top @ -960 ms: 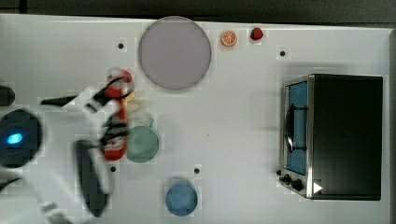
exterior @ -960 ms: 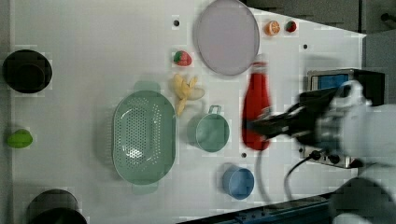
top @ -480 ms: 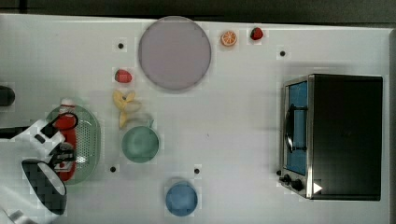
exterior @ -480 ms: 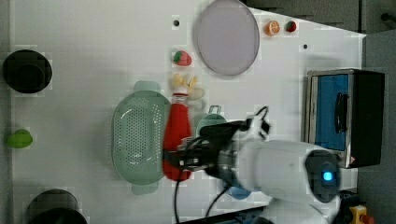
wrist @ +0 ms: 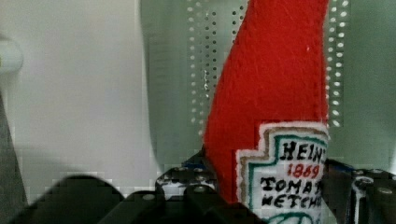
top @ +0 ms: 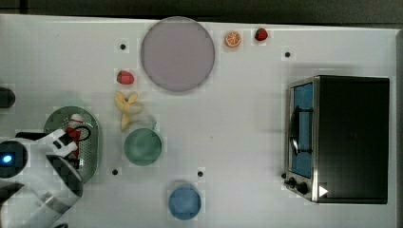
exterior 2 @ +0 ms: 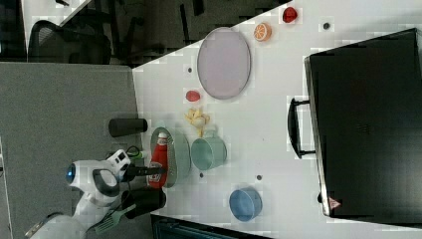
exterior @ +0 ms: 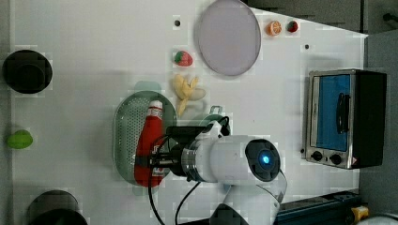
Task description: Pick Ketchup from the table and place it in strainer.
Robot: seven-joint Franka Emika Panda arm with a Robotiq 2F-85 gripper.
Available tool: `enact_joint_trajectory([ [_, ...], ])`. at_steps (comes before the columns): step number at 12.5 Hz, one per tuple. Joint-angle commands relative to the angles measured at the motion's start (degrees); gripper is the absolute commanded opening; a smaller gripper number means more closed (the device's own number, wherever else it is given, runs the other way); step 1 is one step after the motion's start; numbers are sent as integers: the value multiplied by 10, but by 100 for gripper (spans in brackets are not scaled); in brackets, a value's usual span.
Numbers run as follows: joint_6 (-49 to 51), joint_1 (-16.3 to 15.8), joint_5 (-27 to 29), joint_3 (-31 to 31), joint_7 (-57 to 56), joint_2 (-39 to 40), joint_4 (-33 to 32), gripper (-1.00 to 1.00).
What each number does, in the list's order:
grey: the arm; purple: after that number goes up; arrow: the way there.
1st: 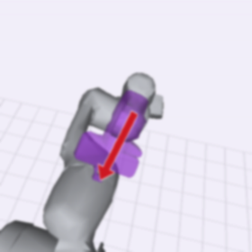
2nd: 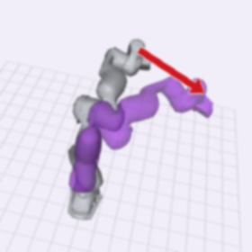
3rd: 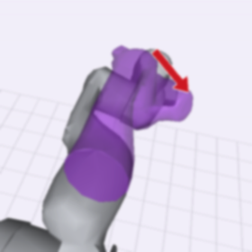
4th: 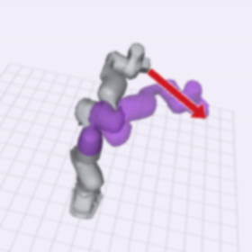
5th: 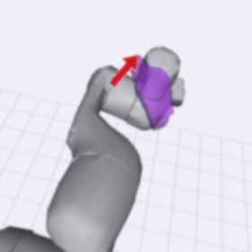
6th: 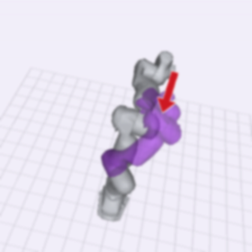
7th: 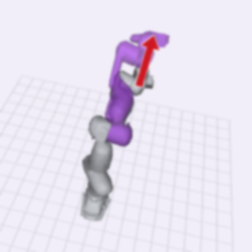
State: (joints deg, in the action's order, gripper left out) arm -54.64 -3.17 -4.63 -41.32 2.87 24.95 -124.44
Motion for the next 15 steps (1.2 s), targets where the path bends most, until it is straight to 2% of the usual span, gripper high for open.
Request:
enact_joint_trajectory([
  [1,-66,-7,-28,9,67,23,2,72],
  [2,-76,-5,-29,10,69,23,3,95],
  [3,-71,-1,-29,10,79,12,4,100],
  [7,15,39,-11,10,113,-116,6,100],
  [10,156,90,93,18,100,-220,25,100],
  [12,274,119,152,44,52,-274,54,100],
  [15,392,150,158,122,-1,-325,105,100],
])
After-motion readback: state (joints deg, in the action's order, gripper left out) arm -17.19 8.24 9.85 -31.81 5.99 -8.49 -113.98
